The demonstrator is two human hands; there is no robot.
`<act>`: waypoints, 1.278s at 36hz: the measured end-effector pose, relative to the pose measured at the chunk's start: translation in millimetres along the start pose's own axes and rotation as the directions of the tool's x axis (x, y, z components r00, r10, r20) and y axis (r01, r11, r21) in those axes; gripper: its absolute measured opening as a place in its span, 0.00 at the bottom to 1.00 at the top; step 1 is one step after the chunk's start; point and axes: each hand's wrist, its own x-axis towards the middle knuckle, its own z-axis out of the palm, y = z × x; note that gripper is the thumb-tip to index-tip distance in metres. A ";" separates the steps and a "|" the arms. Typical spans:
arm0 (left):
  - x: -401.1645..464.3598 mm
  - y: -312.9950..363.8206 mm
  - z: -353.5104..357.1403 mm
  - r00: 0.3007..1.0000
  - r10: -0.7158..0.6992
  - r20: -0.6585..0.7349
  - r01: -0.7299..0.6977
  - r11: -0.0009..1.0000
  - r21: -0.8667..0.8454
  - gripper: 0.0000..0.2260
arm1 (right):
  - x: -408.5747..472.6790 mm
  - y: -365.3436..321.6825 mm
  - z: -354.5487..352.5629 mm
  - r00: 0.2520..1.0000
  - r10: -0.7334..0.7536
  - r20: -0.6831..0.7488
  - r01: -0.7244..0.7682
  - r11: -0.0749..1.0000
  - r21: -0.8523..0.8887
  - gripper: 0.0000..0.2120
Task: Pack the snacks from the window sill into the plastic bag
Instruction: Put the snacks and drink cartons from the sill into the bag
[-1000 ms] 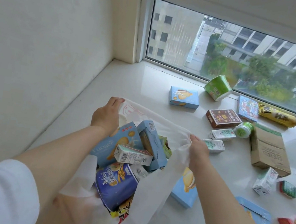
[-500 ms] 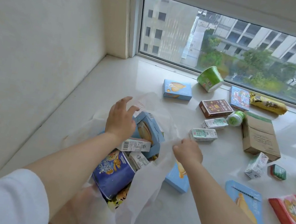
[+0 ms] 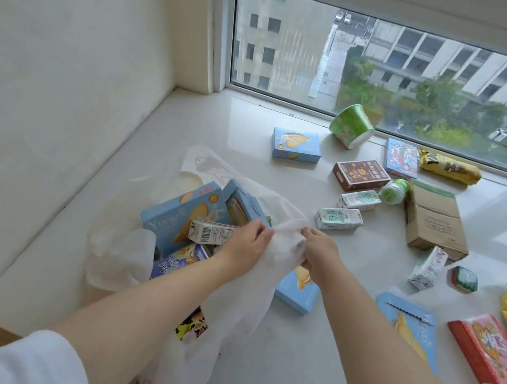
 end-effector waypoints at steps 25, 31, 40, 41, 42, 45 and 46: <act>-3.1 18.7 66.6 0.915 0.398 0.067 -0.324 0.627 0.708 0.12 | 2.6 40.0 -79.3 0.992 0.110 0.063 -0.051 0.799 -0.599 0.10; 34.3 57.9 122.9 0.938 0.307 0.163 -0.320 0.578 0.750 0.13 | 14.1 48.5 -137.0 0.993 0.101 0.056 -0.056 0.845 -0.533 0.11; 97.0 108.8 218.7 0.956 0.103 0.275 -0.281 0.595 0.753 0.15 | 50.9 73.4 -261.4 0.986 0.089 -0.144 -0.152 0.838 -0.523 0.08; 103.5 112.8 230.0 0.955 0.090 0.282 -0.278 0.598 0.751 0.15 | 55.7 74.6 -275.7 0.983 0.083 -0.162 -0.158 0.827 -0.539 0.09; 109.9 116.9 241.7 0.955 0.069 0.289 -0.271 0.603 0.750 0.15 | 60.2 75.0 -289.7 0.981 0.073 -0.179 -0.162 0.814 -0.557 0.10; 127.8 124.9 276.3 0.952 0.014 0.306 -0.253 0.597 0.761 0.16 | 74.6 73.6 -326.9 0.972 0.036 -0.230 -0.173 0.774 -0.609 0.12; 133.1 126.9 287.4 0.950 -0.008 0.312 -0.246 0.595 0.765 0.16 | 81.5 73.4 -338.1 0.967 0.024 -0.252 -0.179 0.768 -0.615 0.13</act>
